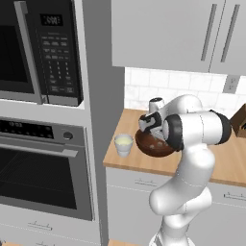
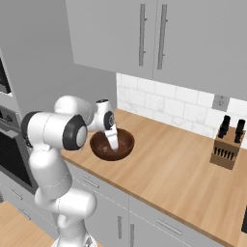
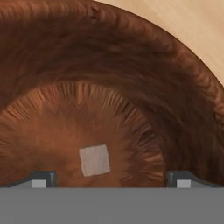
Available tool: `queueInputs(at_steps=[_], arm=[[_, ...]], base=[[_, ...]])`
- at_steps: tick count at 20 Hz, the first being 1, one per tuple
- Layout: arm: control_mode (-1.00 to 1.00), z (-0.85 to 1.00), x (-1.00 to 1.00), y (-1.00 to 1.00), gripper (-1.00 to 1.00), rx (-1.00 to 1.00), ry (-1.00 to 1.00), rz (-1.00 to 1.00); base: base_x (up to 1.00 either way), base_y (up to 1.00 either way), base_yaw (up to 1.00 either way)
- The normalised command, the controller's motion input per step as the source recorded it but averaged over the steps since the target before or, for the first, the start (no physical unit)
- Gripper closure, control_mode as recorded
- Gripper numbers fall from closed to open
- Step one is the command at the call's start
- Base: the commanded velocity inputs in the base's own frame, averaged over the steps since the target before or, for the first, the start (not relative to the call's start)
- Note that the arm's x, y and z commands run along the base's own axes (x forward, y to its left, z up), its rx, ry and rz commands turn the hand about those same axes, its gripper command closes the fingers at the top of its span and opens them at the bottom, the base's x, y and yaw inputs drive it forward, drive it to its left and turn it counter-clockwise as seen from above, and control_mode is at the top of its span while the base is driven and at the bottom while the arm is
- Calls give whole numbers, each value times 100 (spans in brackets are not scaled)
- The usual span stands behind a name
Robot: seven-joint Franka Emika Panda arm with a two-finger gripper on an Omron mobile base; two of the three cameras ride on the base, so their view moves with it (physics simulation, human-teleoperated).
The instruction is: Grab a lemon wedge from the fridge and one ice cube from the ice bowl, and put them in the glass of lemonade.
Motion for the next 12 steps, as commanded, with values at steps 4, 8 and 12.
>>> queueInputs(at_steps=[4,8,12], arm=[[-100,-35,12,0,-100,-4,0,0],[-100,-29,13,0,-100,-3,0,0],[-100,-29,10,0,100,-2,0,0]], base=[[0,0,0],[0,0,0],[0,0,0]])
